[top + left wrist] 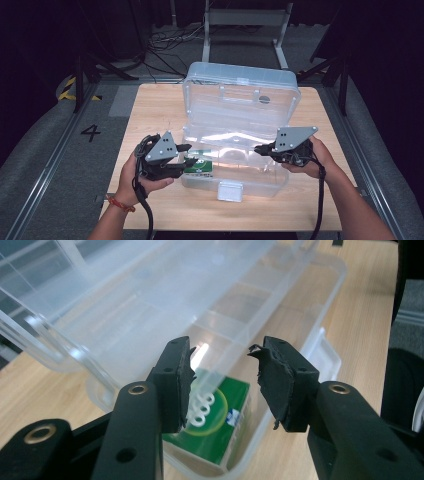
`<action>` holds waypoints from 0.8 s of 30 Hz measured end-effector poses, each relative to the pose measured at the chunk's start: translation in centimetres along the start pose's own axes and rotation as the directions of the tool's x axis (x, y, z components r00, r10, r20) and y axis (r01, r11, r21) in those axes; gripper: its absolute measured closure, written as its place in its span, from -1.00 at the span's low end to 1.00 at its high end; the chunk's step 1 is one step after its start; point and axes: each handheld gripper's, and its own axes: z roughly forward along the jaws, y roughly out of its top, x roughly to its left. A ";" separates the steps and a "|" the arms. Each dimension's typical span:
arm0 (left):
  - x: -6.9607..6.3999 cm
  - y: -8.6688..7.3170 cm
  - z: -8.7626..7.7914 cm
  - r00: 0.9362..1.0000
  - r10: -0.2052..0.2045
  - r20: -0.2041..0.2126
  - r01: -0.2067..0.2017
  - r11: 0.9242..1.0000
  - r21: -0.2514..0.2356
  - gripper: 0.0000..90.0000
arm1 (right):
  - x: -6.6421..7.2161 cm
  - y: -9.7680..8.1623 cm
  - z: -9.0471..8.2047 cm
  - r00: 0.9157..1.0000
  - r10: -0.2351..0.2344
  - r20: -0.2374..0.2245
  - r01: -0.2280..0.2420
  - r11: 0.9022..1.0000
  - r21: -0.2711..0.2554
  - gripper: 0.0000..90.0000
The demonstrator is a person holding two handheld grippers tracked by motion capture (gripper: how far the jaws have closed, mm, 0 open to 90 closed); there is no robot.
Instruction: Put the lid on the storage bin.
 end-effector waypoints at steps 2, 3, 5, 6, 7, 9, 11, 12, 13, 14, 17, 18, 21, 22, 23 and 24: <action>0.5 0.6 -0.1 1.000 0.000 -0.009 0.000 1.000 -0.008 0.27 | 0.0 0.0 0.0 1.000 0.000 0.003 0.000 1.000 -0.001 0.98; 0.8 0.9 -0.2 1.000 -0.006 -0.009 0.006 1.000 -0.019 0.27 | 0.1 0.0 0.0 1.000 0.001 0.002 -0.001 1.000 -0.002 0.97; 1.1 1.3 -0.1 1.000 -0.007 -0.019 0.006 1.000 -0.017 0.30 | 0.1 -0.1 0.0 1.000 0.004 0.003 -0.004 1.000 -0.005 0.97; 1.1 1.3 -0.1 1.000 -0.007 -0.019 0.006 1.000 -0.017 0.31 | 0.2 -0.1 0.0 1.000 0.004 0.002 -0.004 1.000 -0.005 0.97; 1.4 1.8 0.2 0.999 0.000 -0.036 -0.001 1.000 -0.017 0.34 | 0.2 -0.1 0.0 1.000 0.003 0.004 -0.003 1.000 -0.004 0.97; 1.5 2.0 0.3 0.999 -0.001 -0.036 0.000 1.000 -0.021 0.39 | 0.2 -0.1 0.0 1.000 0.000 0.004 0.000 1.000 -0.005 0.97; 2.1 2.6 0.6 0.999 -0.023 -0.034 0.022 0.999 -0.043 0.41 | 0.3 -0.1 0.0 1.000 -0.001 0.006 0.002 1.000 -0.005 0.97; 2.4 2.7 0.7 0.999 -0.030 -0.032 0.028 0.999 -0.044 0.42 | 0.3 -0.1 0.0 1.000 -0.002 0.006 0.002 1.000 -0.004 0.96; 2.4 2.7 0.7 0.999 -0.030 -0.032 0.028 0.999 -0.044 0.45 | 0.3 -0.1 0.0 1.000 -0.002 0.006 0.002 1.000 -0.004 0.96; 2.7 2.9 0.9 0.999 -0.032 -0.044 0.030 0.999 -0.044 0.49 | 0.4 -0.1 0.0 1.000 -0.002 0.006 0.002 1.000 -0.003 0.96; 3.6 3.3 1.5 0.998 -0.044 -0.051 0.042 0.998 -0.050 0.52 | 0.4 -0.2 0.0 1.000 -0.003 0.005 0.003 1.000 -0.006 0.96; 3.8 3.3 1.6 0.997 -0.050 -0.052 0.047 0.997 -0.056 0.54 | 0.4 -0.2 0.0 1.000 -0.003 0.006 0.003 1.000 -0.007 0.96; 4.3 3.3 1.9 0.996 -0.073 -0.054 0.069 0.994 -0.080 0.55 | 0.5 -0.2 0.0 1.000 -0.004 0.006 0.004 1.000 -0.007 0.96; 4.5 3.3 2.1 0.995 -0.083 -0.060 0.078 0.994 -0.083 0.57 | 0.5 -0.2 0.0 1.000 -0.005 0.008 0.005 1.000 -0.006 0.96; 4.7 3.2 2.3 0.993 -0.091 -0.070 0.085 0.993 -0.085 0.58 | 0.5 -0.3 0.0 1.000 -0.005 0.008 0.005 1.000 -0.007 0.96; 4.9 3.1 2.4 0.993 -0.100 -0.071 0.093 0.992 -0.089 0.62 | 0.6 -0.3 0.0 1.000 -0.003 0.008 0.003 1.000 -0.009 0.96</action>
